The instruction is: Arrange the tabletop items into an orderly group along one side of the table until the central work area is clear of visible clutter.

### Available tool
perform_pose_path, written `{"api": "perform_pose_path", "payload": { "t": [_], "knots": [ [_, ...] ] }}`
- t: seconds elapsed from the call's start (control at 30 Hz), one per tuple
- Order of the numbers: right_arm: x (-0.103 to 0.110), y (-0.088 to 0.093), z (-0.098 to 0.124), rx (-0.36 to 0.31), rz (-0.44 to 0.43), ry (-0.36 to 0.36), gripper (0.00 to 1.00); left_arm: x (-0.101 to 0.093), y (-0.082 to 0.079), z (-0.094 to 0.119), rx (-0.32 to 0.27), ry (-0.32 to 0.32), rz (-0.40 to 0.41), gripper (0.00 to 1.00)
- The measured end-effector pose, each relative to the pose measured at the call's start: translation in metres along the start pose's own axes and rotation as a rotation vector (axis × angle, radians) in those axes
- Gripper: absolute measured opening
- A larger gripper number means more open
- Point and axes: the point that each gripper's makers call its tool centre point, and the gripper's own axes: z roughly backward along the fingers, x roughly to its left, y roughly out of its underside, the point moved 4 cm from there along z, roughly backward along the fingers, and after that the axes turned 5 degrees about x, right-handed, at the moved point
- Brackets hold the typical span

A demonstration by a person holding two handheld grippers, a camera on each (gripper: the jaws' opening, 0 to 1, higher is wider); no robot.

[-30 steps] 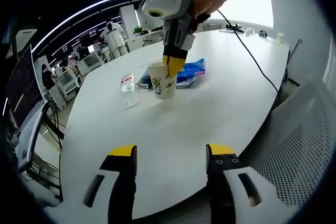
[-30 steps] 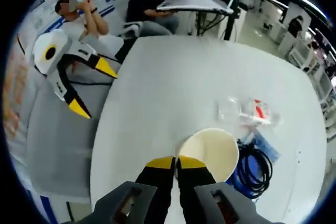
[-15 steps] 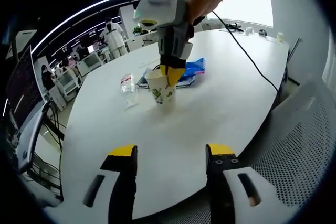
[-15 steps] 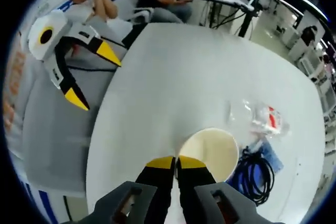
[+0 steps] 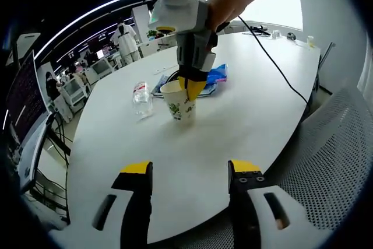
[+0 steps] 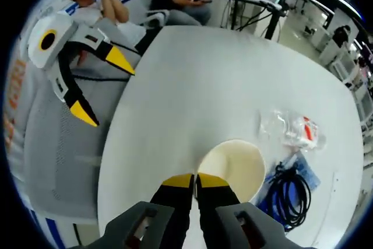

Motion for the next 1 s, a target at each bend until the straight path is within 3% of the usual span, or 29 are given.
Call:
{"api": "perform_pose_path", "payload": {
  "t": [0.37, 0.5, 0.67, 1.0],
  "knots": [
    [-0.002, 0.008, 0.004, -0.012, -0.059, 0.015, 0.00, -0.001, 0.000, -0.002, 0.007, 0.006, 0.000, 0.52],
    [-0.004, 0.002, 0.013, -0.090, -0.099, 0.039, 0.03, -0.001, 0.000, -0.002, 0.011, 0.011, -0.001, 0.52],
    [-0.006, 0.000, 0.024, -0.128, -0.098, 0.073, 0.09, -0.002, 0.002, -0.002, 0.017, 0.014, -0.005, 0.52],
    [-0.006, -0.007, 0.053, -0.269, -0.154, 0.145, 0.21, -0.002, 0.004, -0.002, 0.024, 0.014, -0.006, 0.53]
  ]
}}
